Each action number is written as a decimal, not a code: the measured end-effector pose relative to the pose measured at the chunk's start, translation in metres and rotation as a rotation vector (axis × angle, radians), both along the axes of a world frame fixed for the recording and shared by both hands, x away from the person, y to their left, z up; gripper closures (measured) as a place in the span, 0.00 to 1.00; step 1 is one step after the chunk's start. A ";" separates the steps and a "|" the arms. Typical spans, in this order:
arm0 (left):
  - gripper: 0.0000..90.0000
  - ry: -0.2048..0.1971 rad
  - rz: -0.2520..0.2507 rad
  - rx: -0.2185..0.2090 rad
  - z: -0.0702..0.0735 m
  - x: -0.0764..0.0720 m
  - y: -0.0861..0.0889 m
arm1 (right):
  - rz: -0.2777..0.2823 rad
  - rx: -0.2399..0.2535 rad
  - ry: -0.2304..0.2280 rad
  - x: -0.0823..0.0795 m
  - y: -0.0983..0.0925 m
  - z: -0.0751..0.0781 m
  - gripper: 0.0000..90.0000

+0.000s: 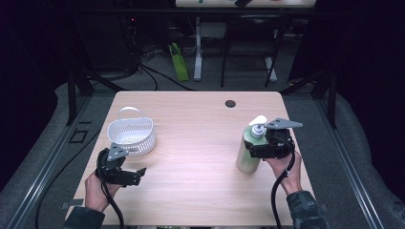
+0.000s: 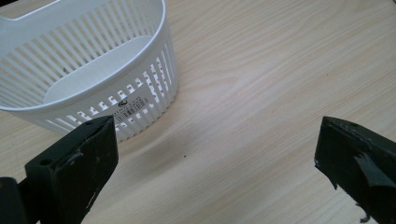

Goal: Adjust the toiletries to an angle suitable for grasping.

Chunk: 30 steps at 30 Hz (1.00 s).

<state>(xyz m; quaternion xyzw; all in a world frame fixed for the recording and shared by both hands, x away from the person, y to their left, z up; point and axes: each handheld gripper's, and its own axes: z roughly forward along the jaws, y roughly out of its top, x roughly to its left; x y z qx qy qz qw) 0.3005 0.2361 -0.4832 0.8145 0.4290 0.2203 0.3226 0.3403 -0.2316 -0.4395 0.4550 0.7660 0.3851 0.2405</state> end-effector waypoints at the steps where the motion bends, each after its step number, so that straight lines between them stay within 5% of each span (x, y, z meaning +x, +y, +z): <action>1: 0.00 0.001 0.000 0.001 0.000 0.000 0.000 | 0.000 0.000 0.000 0.000 0.000 0.000 0.08; 20: 0.00 -0.004 -0.001 0.013 0.000 0.000 -0.001 | -0.012 -0.009 -0.023 -0.003 0.005 0.000 0.13; 30: 0.00 -0.020 0.006 0.012 0.000 -0.001 -0.001 | 0.012 -0.012 -0.034 -0.007 0.023 -0.001 0.13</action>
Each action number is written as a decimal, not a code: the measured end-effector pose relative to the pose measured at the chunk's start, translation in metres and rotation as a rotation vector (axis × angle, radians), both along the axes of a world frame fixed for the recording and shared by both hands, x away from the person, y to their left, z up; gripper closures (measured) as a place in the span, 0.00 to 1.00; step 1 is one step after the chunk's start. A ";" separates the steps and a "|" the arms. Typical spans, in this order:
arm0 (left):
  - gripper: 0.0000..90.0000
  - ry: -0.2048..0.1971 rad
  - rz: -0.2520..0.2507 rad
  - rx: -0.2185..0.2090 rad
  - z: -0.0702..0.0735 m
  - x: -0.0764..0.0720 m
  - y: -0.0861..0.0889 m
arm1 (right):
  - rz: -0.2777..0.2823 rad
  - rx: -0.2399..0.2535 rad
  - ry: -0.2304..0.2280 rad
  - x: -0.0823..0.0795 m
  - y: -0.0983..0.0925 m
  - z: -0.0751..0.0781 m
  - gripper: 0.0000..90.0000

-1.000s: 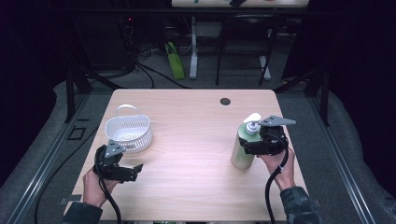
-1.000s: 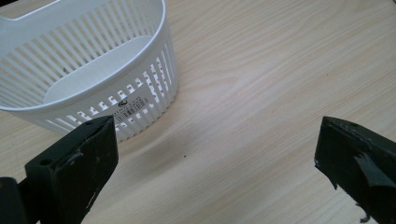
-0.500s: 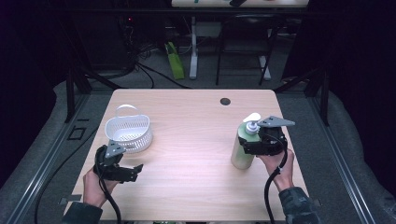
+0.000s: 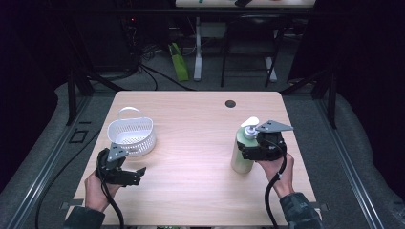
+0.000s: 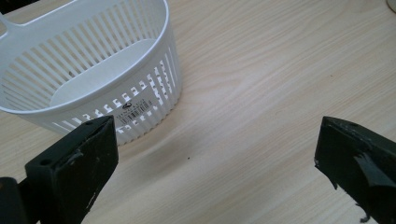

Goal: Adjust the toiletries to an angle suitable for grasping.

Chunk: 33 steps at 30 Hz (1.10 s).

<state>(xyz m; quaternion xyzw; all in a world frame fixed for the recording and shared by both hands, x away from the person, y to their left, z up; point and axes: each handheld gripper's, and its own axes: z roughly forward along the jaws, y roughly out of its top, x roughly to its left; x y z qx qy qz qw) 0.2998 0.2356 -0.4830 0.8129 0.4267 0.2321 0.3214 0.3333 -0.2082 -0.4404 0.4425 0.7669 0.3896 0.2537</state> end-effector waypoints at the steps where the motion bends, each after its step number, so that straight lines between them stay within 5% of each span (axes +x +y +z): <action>1: 0.00 -0.001 0.000 0.002 0.000 0.000 0.000 | 0.008 0.000 -0.002 0.000 0.002 0.000 0.13; 33: 0.00 -0.001 -0.008 0.003 -0.001 0.001 -0.003 | 0.236 0.017 -0.012 -0.013 0.100 -0.004 0.13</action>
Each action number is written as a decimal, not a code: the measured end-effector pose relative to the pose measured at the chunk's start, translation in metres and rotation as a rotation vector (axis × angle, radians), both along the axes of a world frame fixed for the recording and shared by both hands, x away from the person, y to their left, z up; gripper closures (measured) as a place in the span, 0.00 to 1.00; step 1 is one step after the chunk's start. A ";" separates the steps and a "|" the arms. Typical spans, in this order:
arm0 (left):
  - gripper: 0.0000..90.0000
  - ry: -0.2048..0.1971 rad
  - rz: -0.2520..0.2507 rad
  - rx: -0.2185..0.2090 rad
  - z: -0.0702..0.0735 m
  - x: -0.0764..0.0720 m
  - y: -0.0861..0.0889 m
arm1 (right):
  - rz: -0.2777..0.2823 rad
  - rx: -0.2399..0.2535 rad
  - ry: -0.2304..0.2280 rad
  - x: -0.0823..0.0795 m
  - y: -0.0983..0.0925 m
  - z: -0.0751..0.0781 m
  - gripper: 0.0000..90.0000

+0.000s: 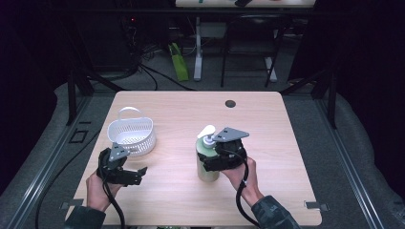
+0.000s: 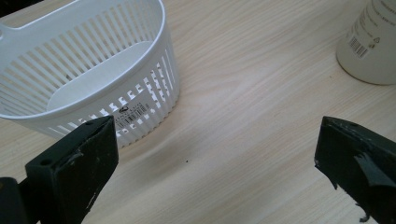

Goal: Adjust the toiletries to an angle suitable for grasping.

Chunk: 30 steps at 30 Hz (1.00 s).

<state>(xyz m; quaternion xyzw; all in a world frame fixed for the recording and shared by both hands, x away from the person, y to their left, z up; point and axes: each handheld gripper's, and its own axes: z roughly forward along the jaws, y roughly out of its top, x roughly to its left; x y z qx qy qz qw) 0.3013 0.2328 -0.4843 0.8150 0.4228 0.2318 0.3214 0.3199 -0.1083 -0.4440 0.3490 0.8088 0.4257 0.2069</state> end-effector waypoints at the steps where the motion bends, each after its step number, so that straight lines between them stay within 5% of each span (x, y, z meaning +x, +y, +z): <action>1: 0.00 0.004 0.000 -0.001 0.000 0.000 0.000 | 0.003 0.001 0.000 0.000 0.001 0.000 0.13; 9: 0.00 0.014 0.031 -0.001 -0.001 0.001 0.001 | 0.033 0.008 -0.002 -0.001 0.017 -0.001 0.13; 19: 0.00 0.015 0.011 0.006 0.000 -0.001 -0.003 | 0.069 0.001 0.014 -0.001 0.032 -0.001 0.07; 30: 0.00 0.013 -0.036 -0.030 0.008 -0.005 -0.013 | 0.051 0.000 0.042 -0.016 -0.005 0.013 0.00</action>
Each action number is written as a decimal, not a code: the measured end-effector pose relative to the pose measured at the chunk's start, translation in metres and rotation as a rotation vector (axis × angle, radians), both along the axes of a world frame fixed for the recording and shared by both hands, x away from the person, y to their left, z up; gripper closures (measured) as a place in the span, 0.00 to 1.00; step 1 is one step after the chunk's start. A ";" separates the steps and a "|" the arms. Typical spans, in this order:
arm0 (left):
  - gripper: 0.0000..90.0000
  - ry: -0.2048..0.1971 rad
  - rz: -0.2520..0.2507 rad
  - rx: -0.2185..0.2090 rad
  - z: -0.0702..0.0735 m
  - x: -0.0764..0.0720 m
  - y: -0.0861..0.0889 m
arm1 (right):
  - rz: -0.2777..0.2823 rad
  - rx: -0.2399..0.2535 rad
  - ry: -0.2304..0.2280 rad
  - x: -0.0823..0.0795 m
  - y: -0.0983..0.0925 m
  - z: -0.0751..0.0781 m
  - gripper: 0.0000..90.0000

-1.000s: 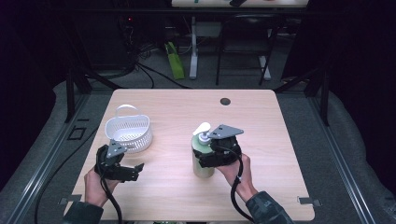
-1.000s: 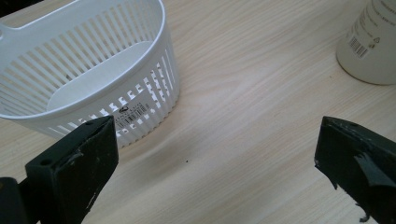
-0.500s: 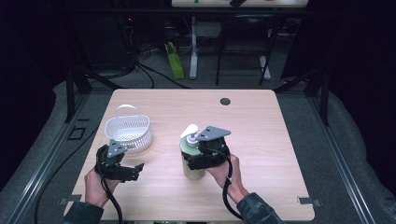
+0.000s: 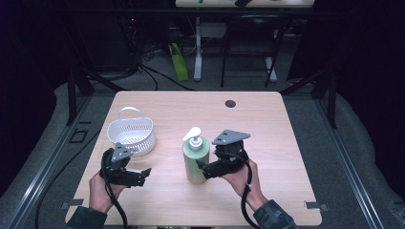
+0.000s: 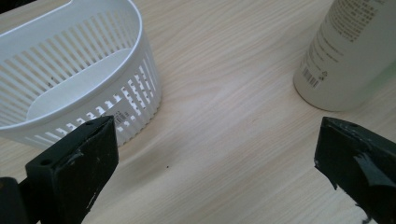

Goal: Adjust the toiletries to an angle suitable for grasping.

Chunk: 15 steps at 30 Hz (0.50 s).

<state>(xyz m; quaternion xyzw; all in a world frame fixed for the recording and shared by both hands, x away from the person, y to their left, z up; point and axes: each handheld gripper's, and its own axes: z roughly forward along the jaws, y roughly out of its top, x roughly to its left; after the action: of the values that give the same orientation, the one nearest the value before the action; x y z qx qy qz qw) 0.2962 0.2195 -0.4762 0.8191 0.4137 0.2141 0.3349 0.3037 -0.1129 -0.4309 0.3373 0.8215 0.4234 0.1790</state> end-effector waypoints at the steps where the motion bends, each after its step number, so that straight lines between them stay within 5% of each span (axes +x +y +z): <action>1: 0.00 0.001 -0.001 -0.006 0.000 0.000 -0.002 | -0.005 -0.002 0.004 -0.002 -0.006 0.000 0.00; 8: 0.00 -0.008 -0.029 -0.022 0.002 0.002 -0.016 | -0.110 -0.040 0.050 -0.018 -0.057 -0.011 0.00; 15: 0.00 -0.001 -0.079 -0.023 0.003 0.001 -0.038 | -0.259 -0.042 0.148 -0.032 -0.113 -0.039 0.00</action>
<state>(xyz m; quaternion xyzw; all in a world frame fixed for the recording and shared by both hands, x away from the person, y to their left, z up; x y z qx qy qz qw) 0.2977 0.1810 -0.4736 0.8306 0.3834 0.1966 0.3528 0.2714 -0.2257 -0.4701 0.4671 0.7907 0.3533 0.1783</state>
